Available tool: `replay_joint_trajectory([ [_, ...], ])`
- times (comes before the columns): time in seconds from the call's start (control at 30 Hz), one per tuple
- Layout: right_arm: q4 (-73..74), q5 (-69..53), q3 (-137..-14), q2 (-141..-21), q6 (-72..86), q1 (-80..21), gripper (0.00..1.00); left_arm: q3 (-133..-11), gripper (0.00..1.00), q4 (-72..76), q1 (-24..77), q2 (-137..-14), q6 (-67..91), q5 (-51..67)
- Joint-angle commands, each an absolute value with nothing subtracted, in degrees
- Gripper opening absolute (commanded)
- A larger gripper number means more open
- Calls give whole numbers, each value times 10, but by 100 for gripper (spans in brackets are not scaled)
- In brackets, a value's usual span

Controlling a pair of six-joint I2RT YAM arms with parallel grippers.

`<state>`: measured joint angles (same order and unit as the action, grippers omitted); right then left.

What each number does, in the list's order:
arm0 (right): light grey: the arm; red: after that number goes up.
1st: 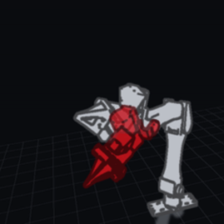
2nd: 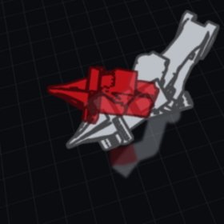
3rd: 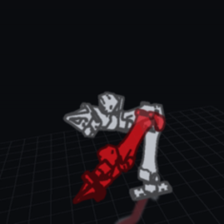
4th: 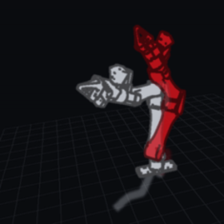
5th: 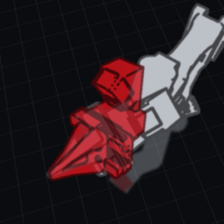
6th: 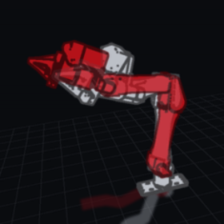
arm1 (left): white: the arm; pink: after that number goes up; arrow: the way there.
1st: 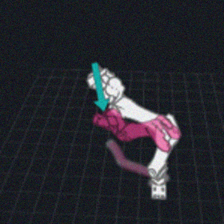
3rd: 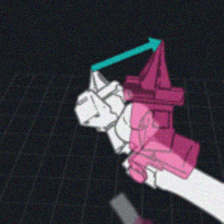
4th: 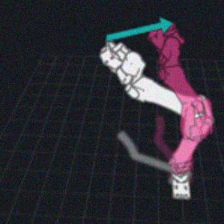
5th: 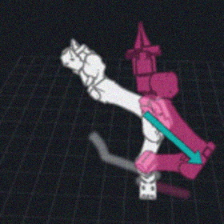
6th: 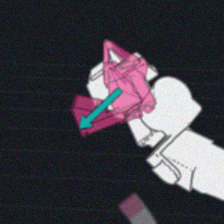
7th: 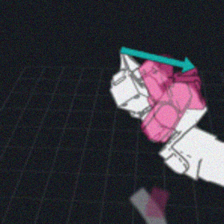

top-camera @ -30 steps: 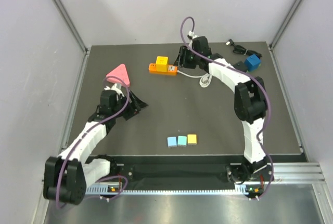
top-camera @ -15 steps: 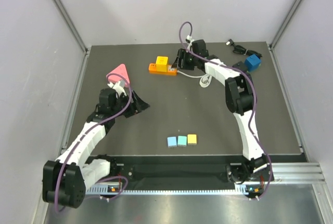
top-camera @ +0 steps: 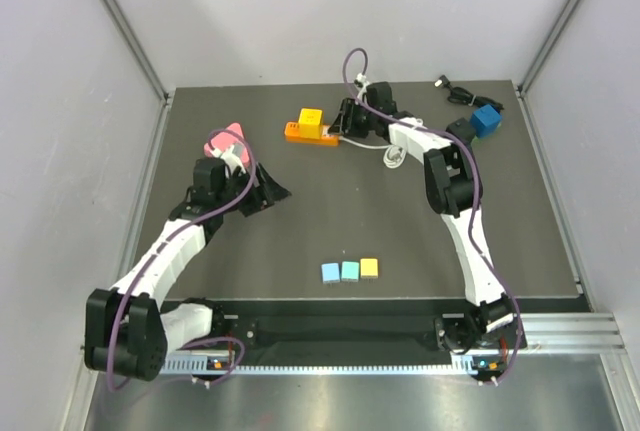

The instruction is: Pull the plug off the socket

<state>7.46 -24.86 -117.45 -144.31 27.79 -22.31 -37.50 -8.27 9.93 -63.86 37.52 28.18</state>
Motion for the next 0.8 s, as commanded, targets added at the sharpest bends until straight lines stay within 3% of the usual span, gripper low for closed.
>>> replay_joint_trajectory([
  [0.0, 55, -273, -1201, -1447, 284, -221, 49, -424, 75, -76, 103, -659, 361, 276],
  [0.17, 33, -298, -1138, -1422, 311, -221, 34, -508, 81, -100, 116, -707, 321, 220],
  [0.3, 14, -340, -1079, -1387, 329, -221, 29, -601, 94, -138, 146, -787, 261, 150],
  [0.5, 4, -383, -964, -1316, 319, -221, 28, -732, 98, -198, 199, -896, 184, 35],
  [0.77, -28, -428, -839, -1243, 294, -221, 29, -838, 98, -223, 239, -1007, 119, 11],
])
